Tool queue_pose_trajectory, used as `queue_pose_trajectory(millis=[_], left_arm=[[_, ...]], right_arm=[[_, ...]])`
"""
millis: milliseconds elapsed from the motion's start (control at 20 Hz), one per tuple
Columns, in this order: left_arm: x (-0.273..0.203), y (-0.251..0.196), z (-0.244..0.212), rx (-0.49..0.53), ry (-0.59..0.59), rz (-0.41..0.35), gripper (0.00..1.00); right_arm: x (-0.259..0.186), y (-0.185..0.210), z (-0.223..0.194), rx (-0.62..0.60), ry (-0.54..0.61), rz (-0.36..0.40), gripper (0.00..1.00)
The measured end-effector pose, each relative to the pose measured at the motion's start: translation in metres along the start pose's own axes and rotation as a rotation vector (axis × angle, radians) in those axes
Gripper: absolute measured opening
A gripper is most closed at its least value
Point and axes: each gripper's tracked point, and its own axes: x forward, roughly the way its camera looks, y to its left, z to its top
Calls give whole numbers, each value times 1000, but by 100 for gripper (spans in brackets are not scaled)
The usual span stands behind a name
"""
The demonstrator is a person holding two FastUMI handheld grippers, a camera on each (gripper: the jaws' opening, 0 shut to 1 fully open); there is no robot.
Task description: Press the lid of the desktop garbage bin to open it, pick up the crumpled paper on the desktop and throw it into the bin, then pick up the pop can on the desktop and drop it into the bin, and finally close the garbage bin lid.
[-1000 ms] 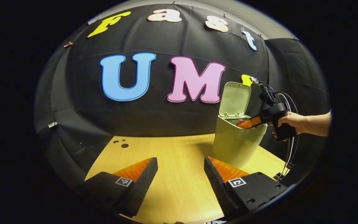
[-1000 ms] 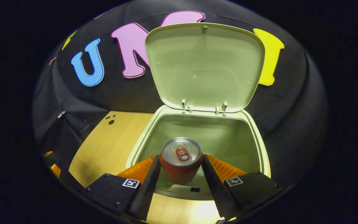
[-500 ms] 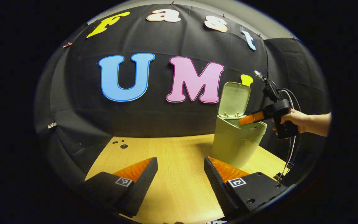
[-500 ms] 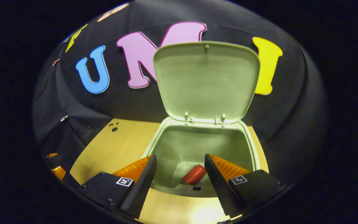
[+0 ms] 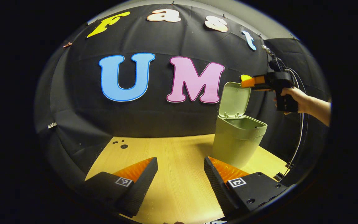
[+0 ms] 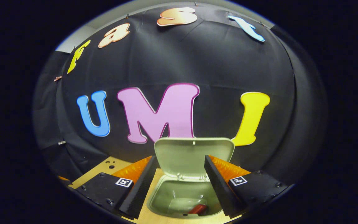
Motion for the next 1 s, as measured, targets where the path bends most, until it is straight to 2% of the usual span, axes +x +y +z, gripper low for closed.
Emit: queue_pose_trajectory(millis=[50, 100, 350, 450, 500, 700, 850, 1000], left_arm=[[0, -1, -1, 0, 0, 0, 99], [0, -1, 0, 1, -1, 0, 96], [2, 1, 1, 5, 0, 13, 96], [2, 2, 0, -1, 1, 23, 99], [3, 3, 1, -2, 1, 28, 96], [6, 4, 1, -8, 4, 55, 96], [7, 2, 0, -16, 7, 75, 96], [9, 2, 2, -33, 1, 90, 96]], right_arm=[[4, -4, 9, 9, -22, -14, 97], [7, -6, 16, 21, -39, -26, 97], [28, -17, 39, 78, -101, -72, 96], [35, -19, 39, 84, -106, -81, 98], [40, -21, 37, 79, -107, -86, 98], [56, -29, 35, 60, -115, -103, 98], [68, -33, 23, 66, -81, -107, 98], [65, -30, 19, 20, -76, -102, 98]])
